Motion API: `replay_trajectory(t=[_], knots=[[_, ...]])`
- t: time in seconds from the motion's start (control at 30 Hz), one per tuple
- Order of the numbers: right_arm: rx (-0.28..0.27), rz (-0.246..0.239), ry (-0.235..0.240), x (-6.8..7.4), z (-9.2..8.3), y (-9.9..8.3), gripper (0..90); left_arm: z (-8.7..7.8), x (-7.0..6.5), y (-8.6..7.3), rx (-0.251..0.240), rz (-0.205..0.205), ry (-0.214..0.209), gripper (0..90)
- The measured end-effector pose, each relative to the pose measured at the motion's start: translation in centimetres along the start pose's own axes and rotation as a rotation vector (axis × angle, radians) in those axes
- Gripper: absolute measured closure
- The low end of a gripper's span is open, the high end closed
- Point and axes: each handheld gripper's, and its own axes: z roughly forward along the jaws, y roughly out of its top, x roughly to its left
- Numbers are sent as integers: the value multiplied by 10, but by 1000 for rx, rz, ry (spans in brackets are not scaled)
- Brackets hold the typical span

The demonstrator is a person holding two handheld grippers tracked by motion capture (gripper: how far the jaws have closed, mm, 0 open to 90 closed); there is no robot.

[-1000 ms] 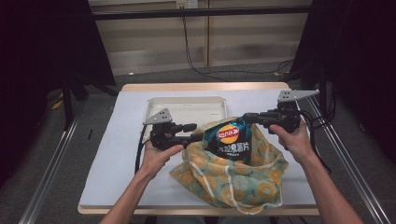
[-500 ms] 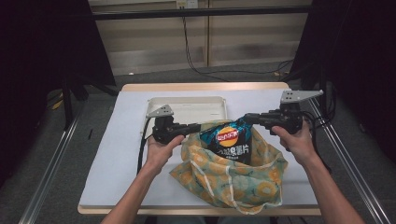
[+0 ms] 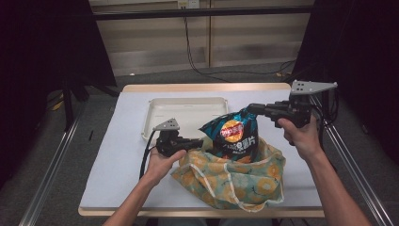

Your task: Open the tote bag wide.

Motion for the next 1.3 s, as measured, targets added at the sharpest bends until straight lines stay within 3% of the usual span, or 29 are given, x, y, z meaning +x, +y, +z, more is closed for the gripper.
replay_trajectory(t=[0.1, 0.3, 0.53, 0.73, 1.0, 1.03, 1.13, 1.3], knots=[[-56, -4, -18, 2, -7, 12, 900, 0, -1, -5, 16, 8, -8, 898], [-65, 1, -9, 4, -5, 7, 900, -7, -4, -1, -22, 19, -30, 833], [-91, 14, 12, 6, -7, -4, 900, -28, -13, 18, -116, 59, -47, 699], [-98, 13, 24, 6, -5, -4, 900, -34, -21, 32, -140, 92, -51, 554], [-90, 7, 29, 9, -4, -2, 900, -18, -26, 52, -136, 112, -71, 380], [-93, 2, 26, 10, -6, -1, 900, -13, -25, 56, -140, 106, -77, 312], [-88, -3, 24, 12, -9, 1, 900, -5, -22, 61, -138, 104, -55, 259], [-94, -14, 26, 15, -13, 2, 900, 5, -16, 64, -137, 105, -63, 243]])
